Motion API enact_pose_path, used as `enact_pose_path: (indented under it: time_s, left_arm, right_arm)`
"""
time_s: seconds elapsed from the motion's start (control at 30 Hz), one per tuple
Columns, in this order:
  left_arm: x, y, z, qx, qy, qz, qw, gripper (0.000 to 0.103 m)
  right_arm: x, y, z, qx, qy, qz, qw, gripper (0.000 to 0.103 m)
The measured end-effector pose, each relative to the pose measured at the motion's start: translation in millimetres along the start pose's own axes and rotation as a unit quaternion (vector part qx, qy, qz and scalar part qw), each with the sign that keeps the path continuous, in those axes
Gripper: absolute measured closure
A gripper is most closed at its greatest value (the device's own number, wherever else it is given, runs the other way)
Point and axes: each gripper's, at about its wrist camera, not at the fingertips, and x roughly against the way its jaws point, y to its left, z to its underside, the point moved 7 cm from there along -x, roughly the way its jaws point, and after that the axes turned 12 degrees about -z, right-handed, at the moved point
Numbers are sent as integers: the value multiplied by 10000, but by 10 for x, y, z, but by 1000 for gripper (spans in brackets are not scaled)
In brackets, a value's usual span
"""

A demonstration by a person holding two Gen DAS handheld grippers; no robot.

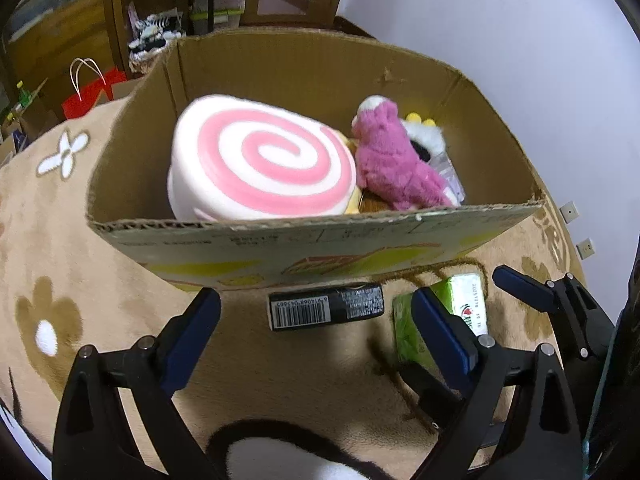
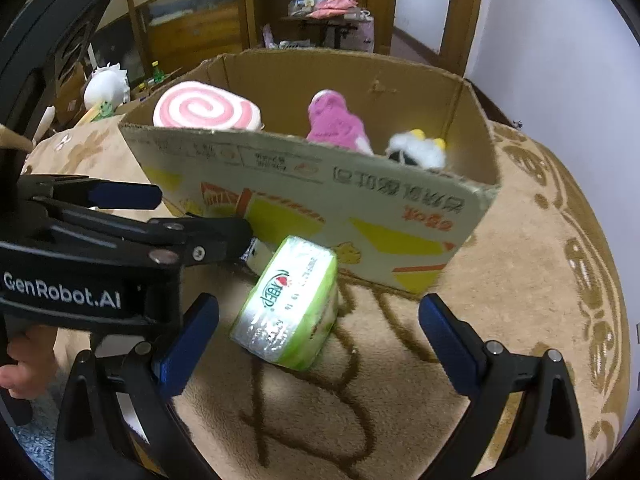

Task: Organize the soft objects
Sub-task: 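Grasp the black barcode box with the left tool while the right tool grasps the green tissue pack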

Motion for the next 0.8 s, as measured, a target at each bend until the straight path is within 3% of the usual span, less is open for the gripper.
enact_pose_path:
  time_s: [0.2, 0.23, 0.33, 0.47, 0.5, 0.8]
  left_arm:
    - [-123, -6, 41, 90, 248, 81, 9996, 25]
    - [-137, -16, 49, 71, 281, 77, 9996, 30]
    - [-182, -64, 83, 4, 363, 77, 9993, 36]
    - [-183, -74, 80, 0, 312, 35, 9995, 36]
    - [-185, -68, 77, 18, 313, 39, 9995, 37]
    - [-165, -8, 65, 14, 198, -132, 9997, 37]
  right_arm:
    - [-43, -37, -4, -82, 77, 81, 9999, 4]
    - [-44, -45, -3, -122, 81, 62, 9999, 9]
    - [-85, -90, 24, -267, 205, -15, 9994, 39]
    - [-132, -114, 61, -427, 284, -255, 9984, 54]
    - [-124, -117, 59, -448, 265, -295, 9982, 61]
    - [-70, -145, 59, -601, 212, -339, 9974, 66]
